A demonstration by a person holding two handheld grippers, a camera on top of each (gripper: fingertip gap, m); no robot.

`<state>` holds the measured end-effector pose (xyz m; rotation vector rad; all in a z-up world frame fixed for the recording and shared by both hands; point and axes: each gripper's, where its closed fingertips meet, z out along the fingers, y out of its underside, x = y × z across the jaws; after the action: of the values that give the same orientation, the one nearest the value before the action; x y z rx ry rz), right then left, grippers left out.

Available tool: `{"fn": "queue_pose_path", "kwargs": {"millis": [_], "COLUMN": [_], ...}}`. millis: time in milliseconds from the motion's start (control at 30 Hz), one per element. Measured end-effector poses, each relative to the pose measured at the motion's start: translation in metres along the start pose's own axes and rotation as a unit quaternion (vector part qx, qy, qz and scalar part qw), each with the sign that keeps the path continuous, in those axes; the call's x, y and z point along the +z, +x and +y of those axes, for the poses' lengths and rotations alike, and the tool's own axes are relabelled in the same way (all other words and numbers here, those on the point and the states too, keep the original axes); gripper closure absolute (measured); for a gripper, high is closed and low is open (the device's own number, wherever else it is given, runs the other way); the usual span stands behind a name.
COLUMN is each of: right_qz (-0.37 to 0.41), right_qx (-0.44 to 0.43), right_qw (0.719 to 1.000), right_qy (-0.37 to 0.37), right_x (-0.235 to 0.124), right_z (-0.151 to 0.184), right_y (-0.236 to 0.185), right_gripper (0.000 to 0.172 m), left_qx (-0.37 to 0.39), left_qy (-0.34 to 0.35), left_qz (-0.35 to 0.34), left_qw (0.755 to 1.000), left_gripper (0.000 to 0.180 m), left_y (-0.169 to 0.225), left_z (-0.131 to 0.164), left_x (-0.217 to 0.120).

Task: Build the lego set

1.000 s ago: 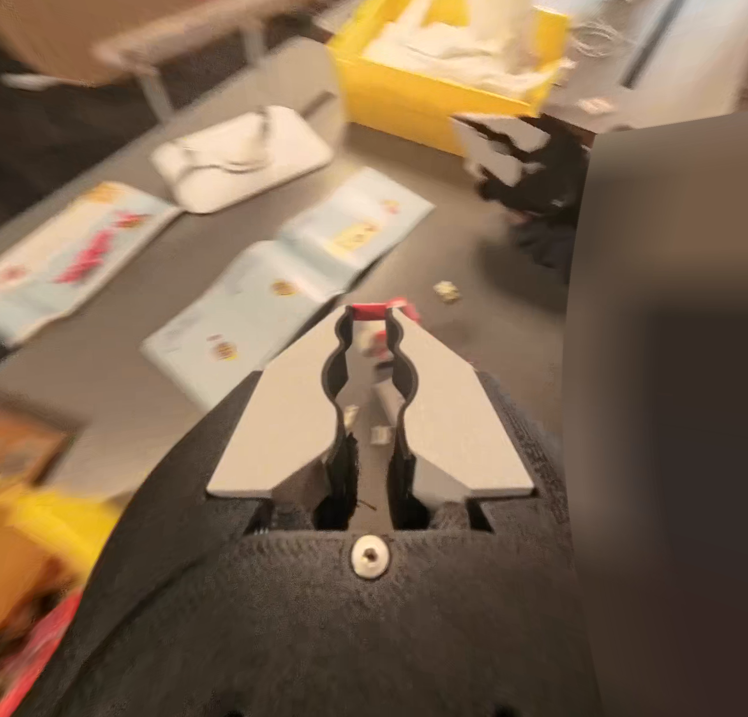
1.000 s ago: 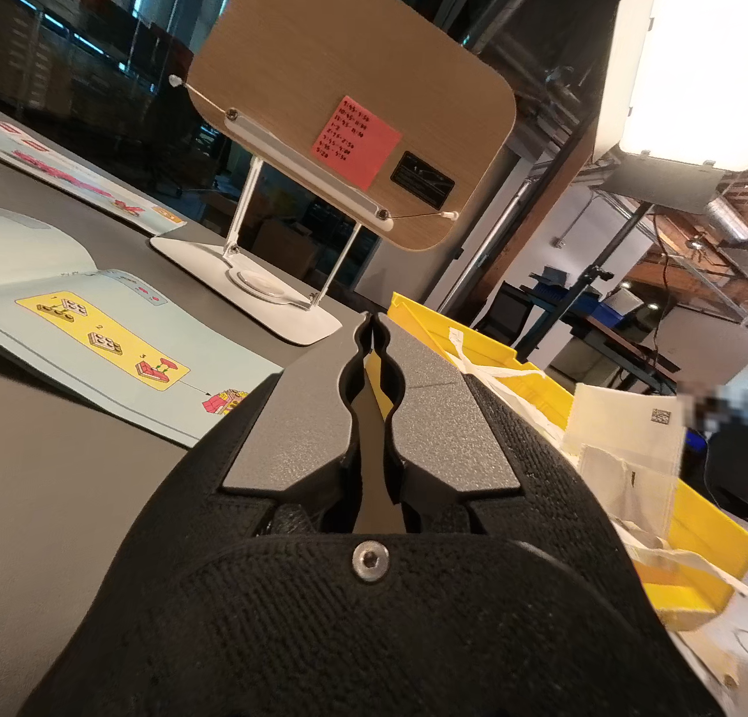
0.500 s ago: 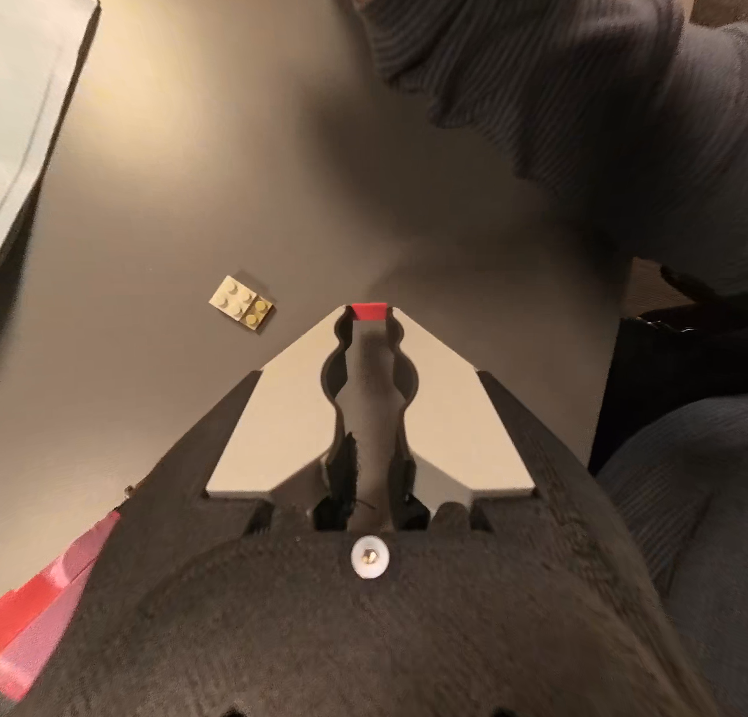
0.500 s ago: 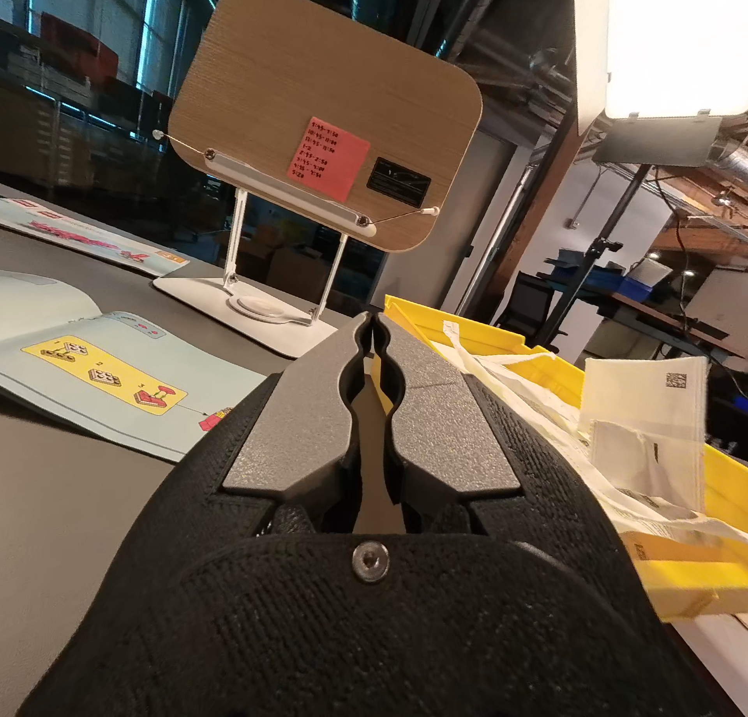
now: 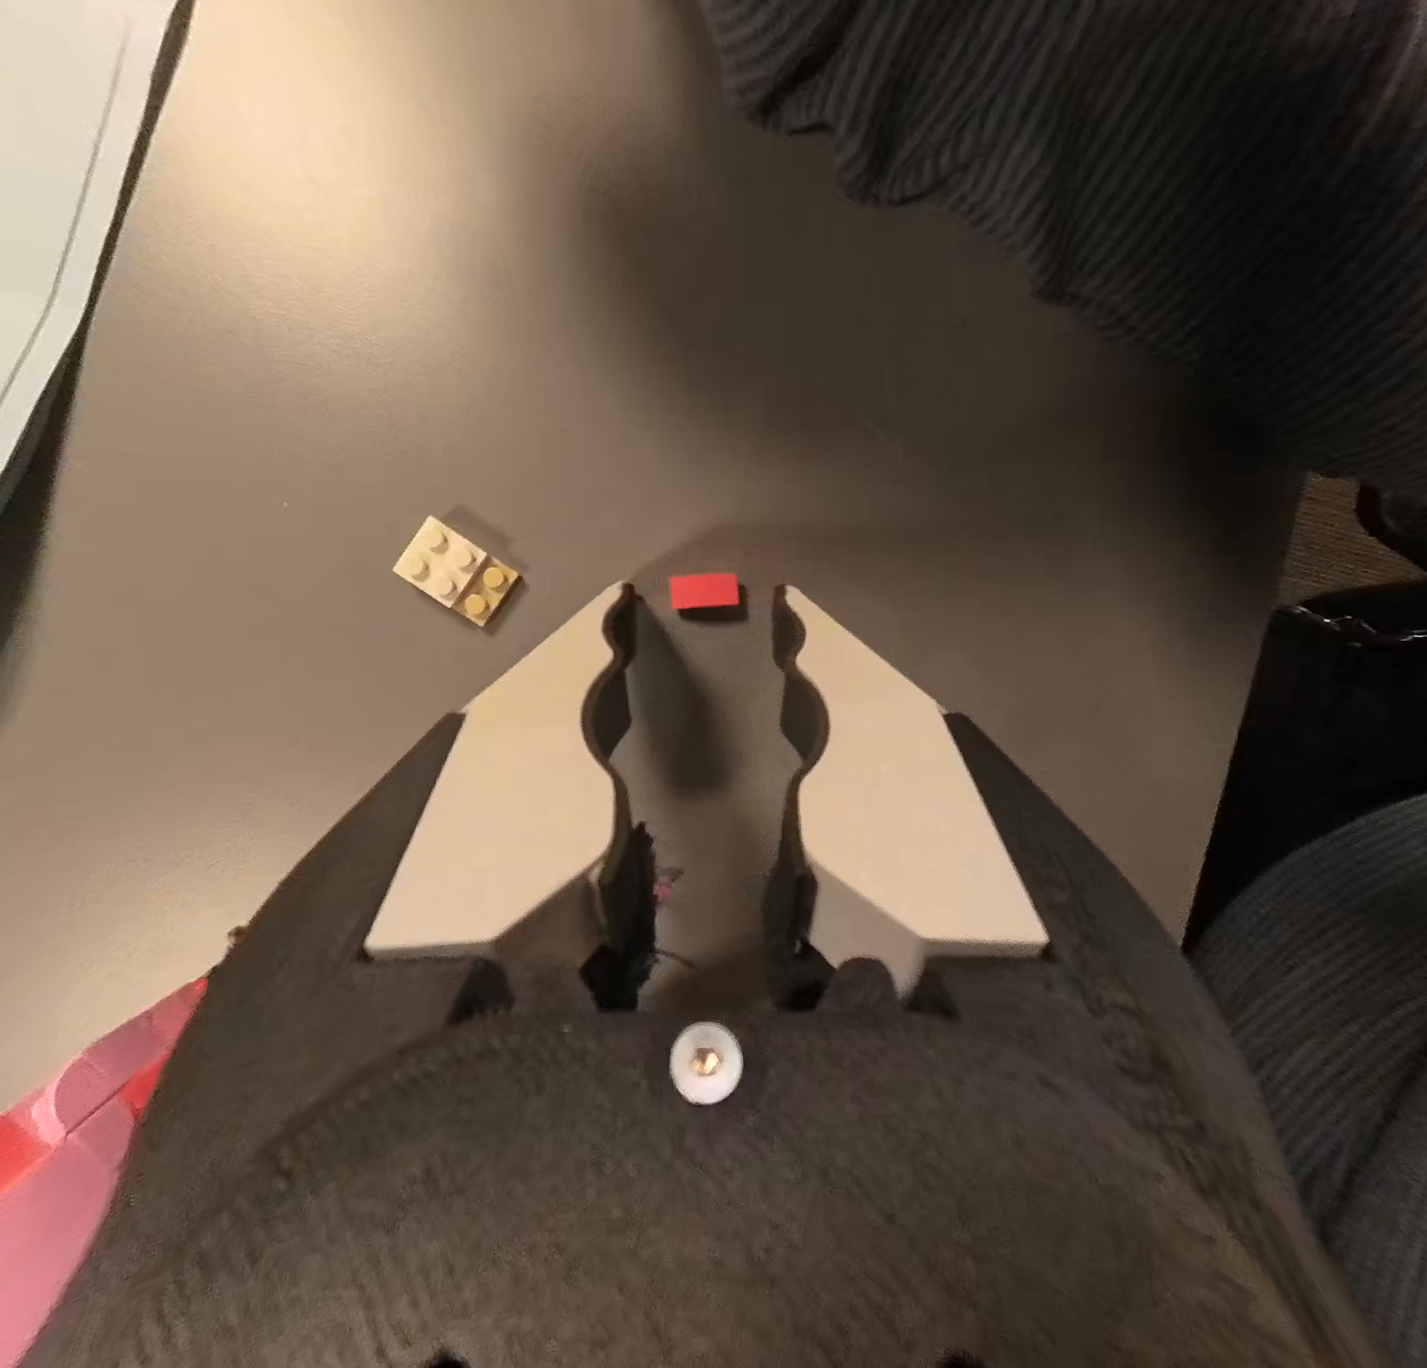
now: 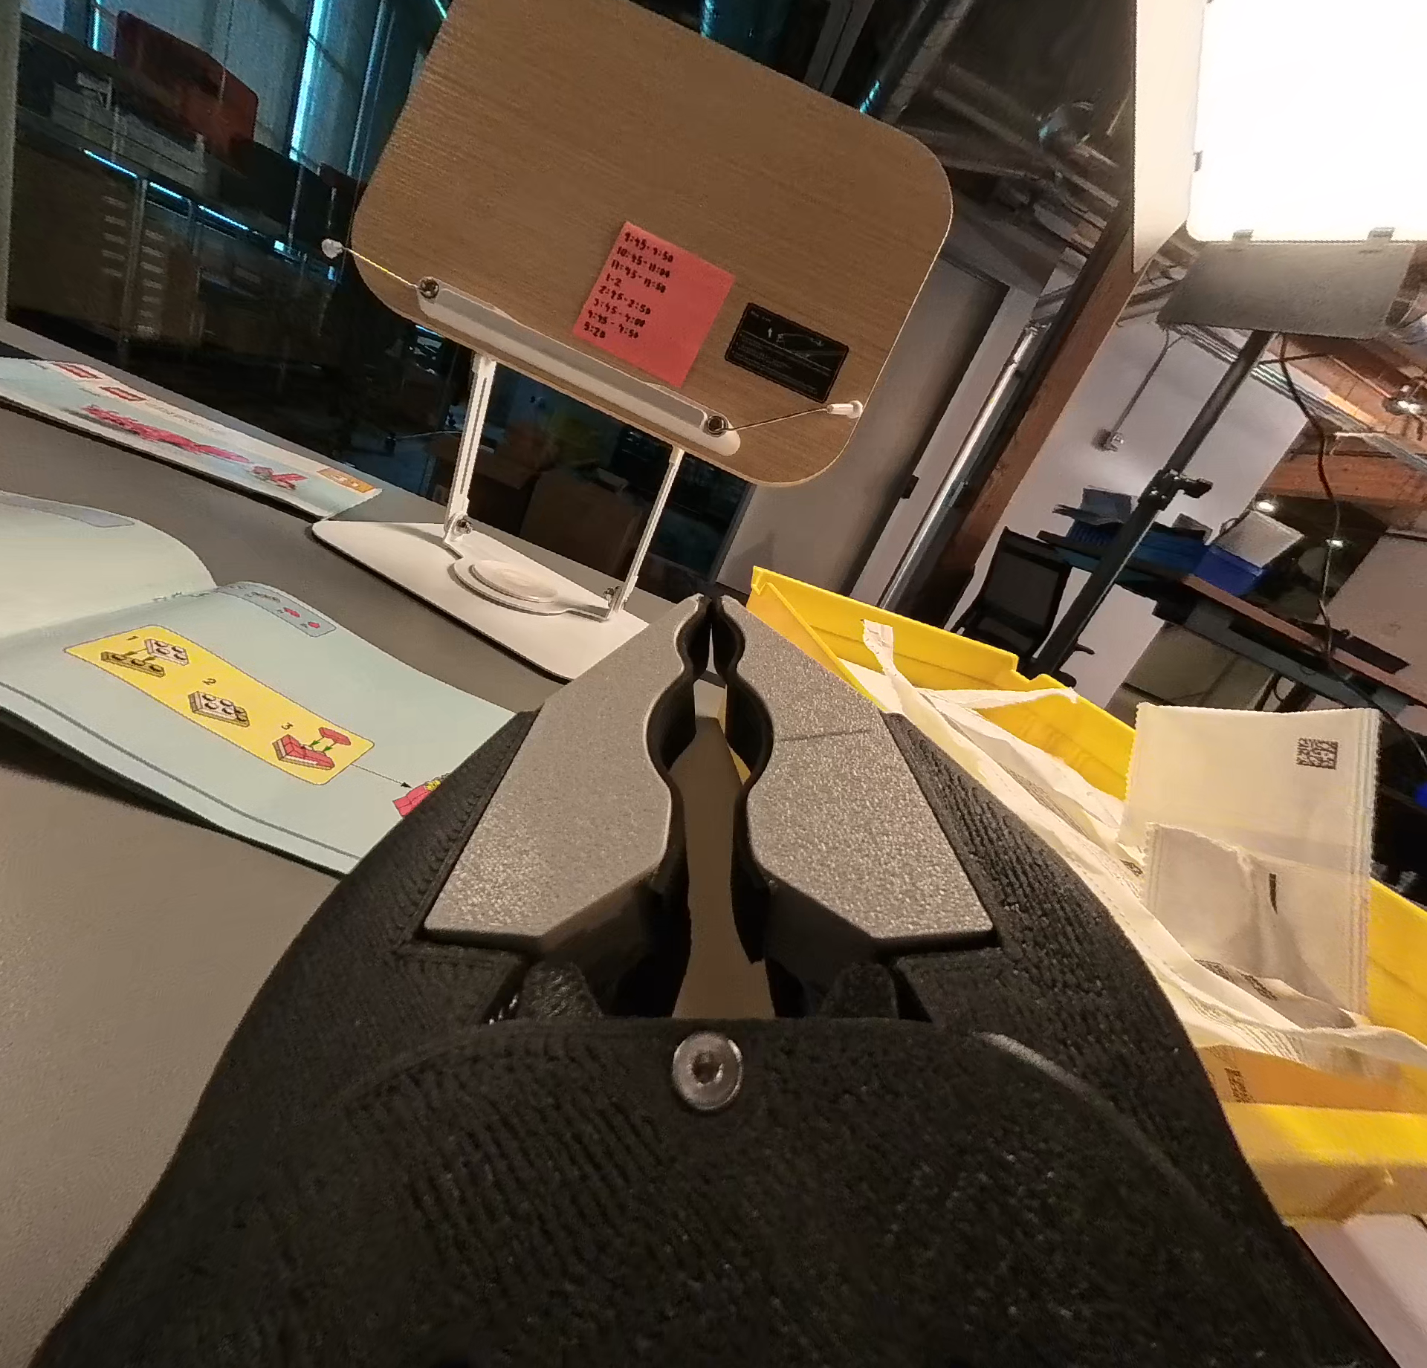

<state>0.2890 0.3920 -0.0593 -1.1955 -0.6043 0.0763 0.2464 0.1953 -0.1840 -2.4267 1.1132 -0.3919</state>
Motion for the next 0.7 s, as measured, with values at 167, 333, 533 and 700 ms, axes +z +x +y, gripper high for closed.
{"fn": "queue_pose_path", "kwargs": {"millis": [167, 333, 533, 700], "right_qz": [-0.002, -0.006, -0.012, -0.015], "right_qx": [-0.003, 0.004, -0.004, -0.009], "right_qw": [1.000, 1.000, 1.000, 1.000], "right_qy": [0.000, 0.000, 0.001, -0.001], "right_x": [0.000, -0.001, 0.001, 0.001], "right_z": [0.000, 0.000, -0.002, -0.002], "right_y": [-0.001, -0.002, -0.006, -0.008], "right_gripper": [0.172, 0.172, 0.172, 0.172], "left_qx": [0.009, -0.018, -0.115, -0.190], "left_qy": [0.052, 0.207, 0.321, 0.343], "left_qz": [0.015, 0.004, -0.122, -0.201], "left_qw": [0.998, 0.978, 0.932, 0.898], "left_gripper": [0.147, 0.149, 0.149, 0.149], "left_y": [0.005, -0.007, -0.069, -0.098], "left_z": [-0.007, -0.015, 0.040, 0.108], "left_x": [-0.016, -0.099, -0.218, -0.273]}}
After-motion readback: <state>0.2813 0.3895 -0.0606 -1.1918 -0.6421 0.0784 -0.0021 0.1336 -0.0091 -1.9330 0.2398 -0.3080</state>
